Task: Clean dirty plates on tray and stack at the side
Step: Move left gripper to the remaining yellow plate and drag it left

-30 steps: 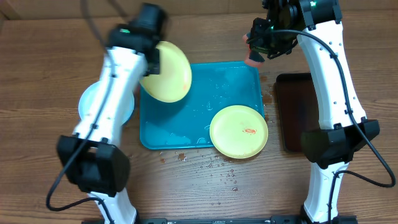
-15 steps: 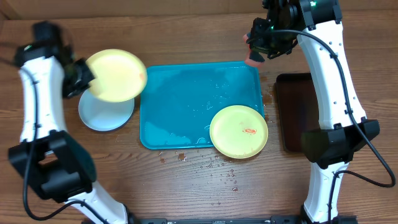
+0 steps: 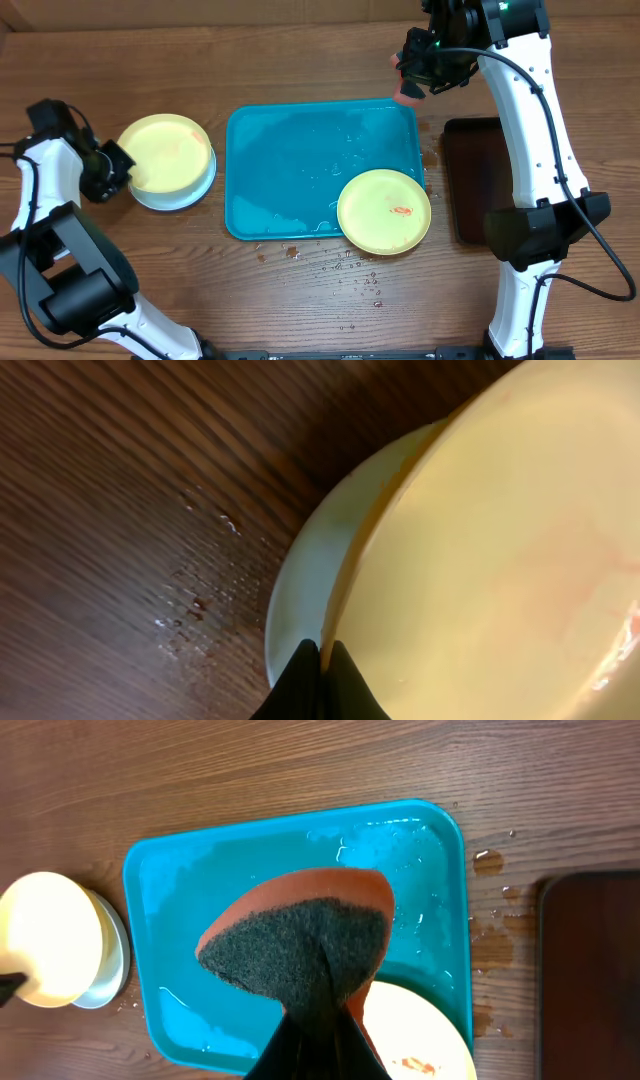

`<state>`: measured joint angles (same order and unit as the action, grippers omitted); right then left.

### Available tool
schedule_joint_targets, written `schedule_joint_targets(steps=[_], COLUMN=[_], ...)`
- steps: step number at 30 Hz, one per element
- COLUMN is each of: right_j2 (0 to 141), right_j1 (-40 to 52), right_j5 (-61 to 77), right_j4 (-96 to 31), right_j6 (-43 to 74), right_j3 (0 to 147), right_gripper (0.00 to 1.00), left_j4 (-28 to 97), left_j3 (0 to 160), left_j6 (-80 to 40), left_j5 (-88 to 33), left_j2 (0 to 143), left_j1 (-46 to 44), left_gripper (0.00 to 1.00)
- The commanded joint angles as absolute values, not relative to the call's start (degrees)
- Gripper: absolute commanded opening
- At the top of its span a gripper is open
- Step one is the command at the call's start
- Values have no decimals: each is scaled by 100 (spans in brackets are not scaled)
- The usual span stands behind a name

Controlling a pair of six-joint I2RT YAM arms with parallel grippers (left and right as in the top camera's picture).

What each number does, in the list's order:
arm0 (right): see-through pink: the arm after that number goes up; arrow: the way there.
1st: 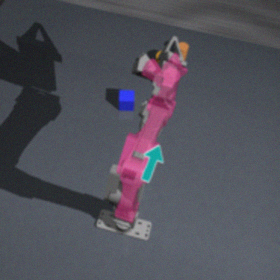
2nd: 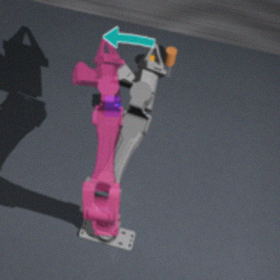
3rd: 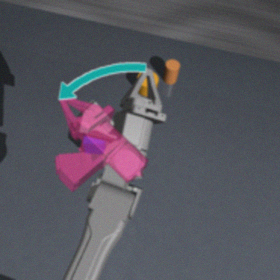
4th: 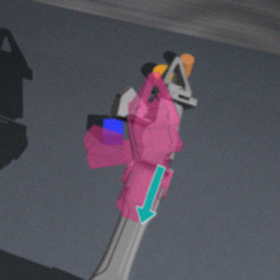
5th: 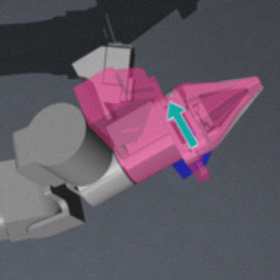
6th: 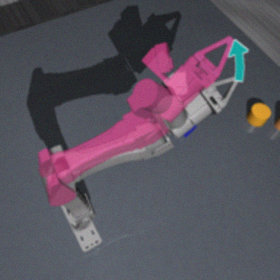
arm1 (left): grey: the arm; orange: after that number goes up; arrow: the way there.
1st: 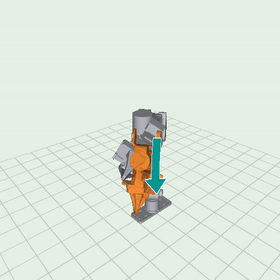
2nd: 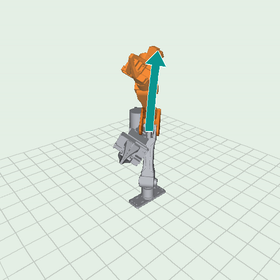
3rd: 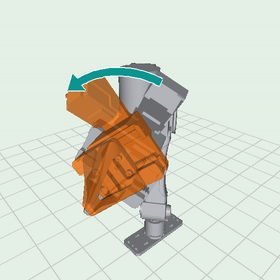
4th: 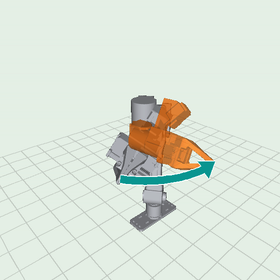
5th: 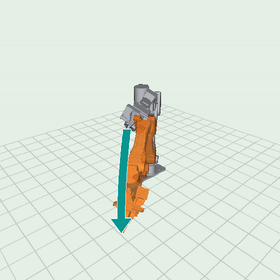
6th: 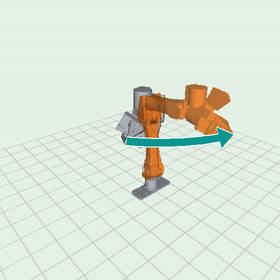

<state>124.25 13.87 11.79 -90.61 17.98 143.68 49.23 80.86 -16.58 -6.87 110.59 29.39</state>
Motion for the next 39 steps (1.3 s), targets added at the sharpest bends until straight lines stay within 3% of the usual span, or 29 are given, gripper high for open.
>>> schedule_joint_targets(steps=[1, 5, 15, 19, 27, 30, 39], right_j2=[12355, 12355, 12355, 12355, 12355, 12355, 12355], right_j1=[1380, 1380, 1380, 1380, 1380, 1380, 1380], right_j5=[1208, 1208, 1208, 1208, 1210, 1210, 1271], right_j4=[-9017, -9019, -9037, -9037, -9041, -9054, -9080], right_j6=[1776, 1776, 1776, 1778, 1798, 1798, 1798], right_j3=[14477, 14477, 14477, 14477, 14477, 14477, 14477], right_gripper=[4, 4, 4, 4, 4, 4, 4], left_j4=[4825, 4825, 5439, 5527, 5461, 5376, 5369], left_j3=[7909, 7891, 8615, 8790, 8790, 8790, 8790], left_j6=[-1715, -1664, -1033, -871, -622, -537, -611], left_j5=[-701, -735, -1212, -1352, -2410, -2403, -2045], left_j2=[10901, 10899, 10890, 10890, 10901, 10923, 11358], left_j1=[2884, 2884, 2473, 1669, -386, -1125, -2488], left_gripper=[9, 18, 20, 21, 36, 43, 47])
